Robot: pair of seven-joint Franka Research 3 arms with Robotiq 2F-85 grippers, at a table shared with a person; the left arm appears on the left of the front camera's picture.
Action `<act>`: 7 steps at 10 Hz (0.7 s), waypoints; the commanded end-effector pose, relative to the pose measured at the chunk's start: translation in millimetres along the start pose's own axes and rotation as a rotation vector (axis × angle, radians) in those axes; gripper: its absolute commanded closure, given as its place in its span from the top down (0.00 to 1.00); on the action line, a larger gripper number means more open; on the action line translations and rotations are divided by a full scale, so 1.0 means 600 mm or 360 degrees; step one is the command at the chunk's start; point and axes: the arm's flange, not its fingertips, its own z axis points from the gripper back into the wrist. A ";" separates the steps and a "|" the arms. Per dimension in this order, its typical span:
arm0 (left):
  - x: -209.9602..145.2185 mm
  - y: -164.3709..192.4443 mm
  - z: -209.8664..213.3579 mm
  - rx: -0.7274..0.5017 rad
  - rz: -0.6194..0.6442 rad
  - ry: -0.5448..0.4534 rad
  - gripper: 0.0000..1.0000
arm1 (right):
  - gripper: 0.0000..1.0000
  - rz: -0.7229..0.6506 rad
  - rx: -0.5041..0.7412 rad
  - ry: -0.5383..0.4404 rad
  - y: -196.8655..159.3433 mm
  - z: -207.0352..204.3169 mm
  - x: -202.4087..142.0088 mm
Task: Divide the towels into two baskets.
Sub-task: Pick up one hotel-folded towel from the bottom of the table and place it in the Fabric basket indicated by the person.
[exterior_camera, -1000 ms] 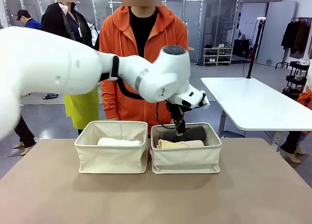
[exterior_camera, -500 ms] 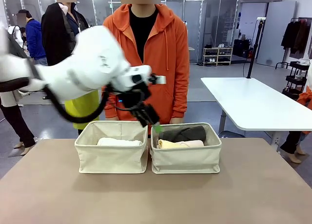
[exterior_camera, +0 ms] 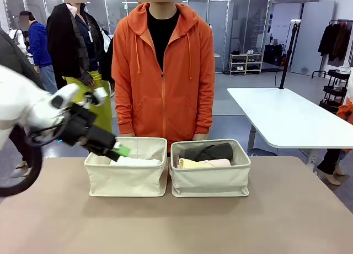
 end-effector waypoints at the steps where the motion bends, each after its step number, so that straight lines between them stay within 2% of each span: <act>1: -0.089 0.023 0.056 0.0002 0.0127 -0.0269 1.00 | 1.00 -0.0003 0.0016 -0.0017 0.006 0.003 0.003; 3: -0.137 0.042 0.097 0.0047 0.0245 -0.0376 1.00 | 1.00 -0.0003 0.0016 -0.0017 0.006 0.003 0.003; 4: -0.145 0.050 0.107 0.0072 0.0286 -0.0350 1.00 | 1.00 -0.0003 0.0016 -0.0017 0.006 0.003 0.003; 7: -0.186 0.070 0.161 0.0093 0.0392 -0.0472 1.00 | 1.00 -0.0003 0.0016 -0.0017 0.006 0.003 0.003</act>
